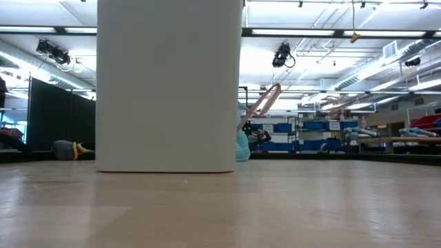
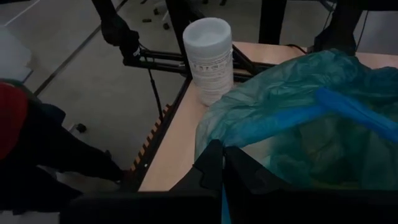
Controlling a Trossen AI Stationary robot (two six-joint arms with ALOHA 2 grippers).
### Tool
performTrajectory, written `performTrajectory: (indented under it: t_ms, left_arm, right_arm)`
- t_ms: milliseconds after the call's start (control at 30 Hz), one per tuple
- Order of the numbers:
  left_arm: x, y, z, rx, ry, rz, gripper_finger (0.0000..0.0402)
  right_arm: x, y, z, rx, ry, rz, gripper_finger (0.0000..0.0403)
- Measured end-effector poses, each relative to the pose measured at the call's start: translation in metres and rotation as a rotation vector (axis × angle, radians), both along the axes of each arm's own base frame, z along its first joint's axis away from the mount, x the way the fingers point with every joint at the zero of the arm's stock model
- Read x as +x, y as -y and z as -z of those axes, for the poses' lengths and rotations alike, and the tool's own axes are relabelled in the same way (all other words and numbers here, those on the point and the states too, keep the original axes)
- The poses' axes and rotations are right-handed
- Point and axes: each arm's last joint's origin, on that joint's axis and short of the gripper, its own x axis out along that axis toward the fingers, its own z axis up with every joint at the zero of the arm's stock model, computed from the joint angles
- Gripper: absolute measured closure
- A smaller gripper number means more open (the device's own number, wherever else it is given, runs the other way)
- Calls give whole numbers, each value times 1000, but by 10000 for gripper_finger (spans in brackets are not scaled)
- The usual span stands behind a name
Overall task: Place trash/remove bag and relplace
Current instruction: Insert the green plastic trash bag into the trash bin
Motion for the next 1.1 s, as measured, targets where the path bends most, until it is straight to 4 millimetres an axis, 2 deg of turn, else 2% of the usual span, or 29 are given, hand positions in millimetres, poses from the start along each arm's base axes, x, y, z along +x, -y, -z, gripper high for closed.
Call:
performTrajectory:
  t_ms: [200, 467, 567, 700, 767, 867, 967, 1100]
  left_arm:
    - [-16, -1, -16, 56, 69, -73, 399]
    - [-28, 0, -20, 93, 91, -98, 399]
    - [-26, 3, -32, 131, 160, -30, 399]
    - [-19, 12, -58, 174, 395, 125, 398]
    - [-16, 14, -61, 166, 447, 179, 396]
    - [-10, 10, -49, 173, 320, 149, 384]
    - [-3, 5, -36, 284, 165, 133, 366]
    - [7, 1, -35, 355, 162, 144, 338]
  right_arm:
    - [0, 0, 0, -4, 2, -2, 403]
    - [0, 0, 0, -19, 4, -9, 403]
    - [0, 0, 1, -23, 1, -10, 403]
    - [0, 1, 1, -27, 1, -9, 403]
    - [0, 2, 1, -28, 1, -6, 403]
    - [0, 3, 1, -27, 1, -3, 403]
    - [0, 3, 1, -27, 1, -3, 403]
    - [0, 3, 1, -27, 1, -3, 403]
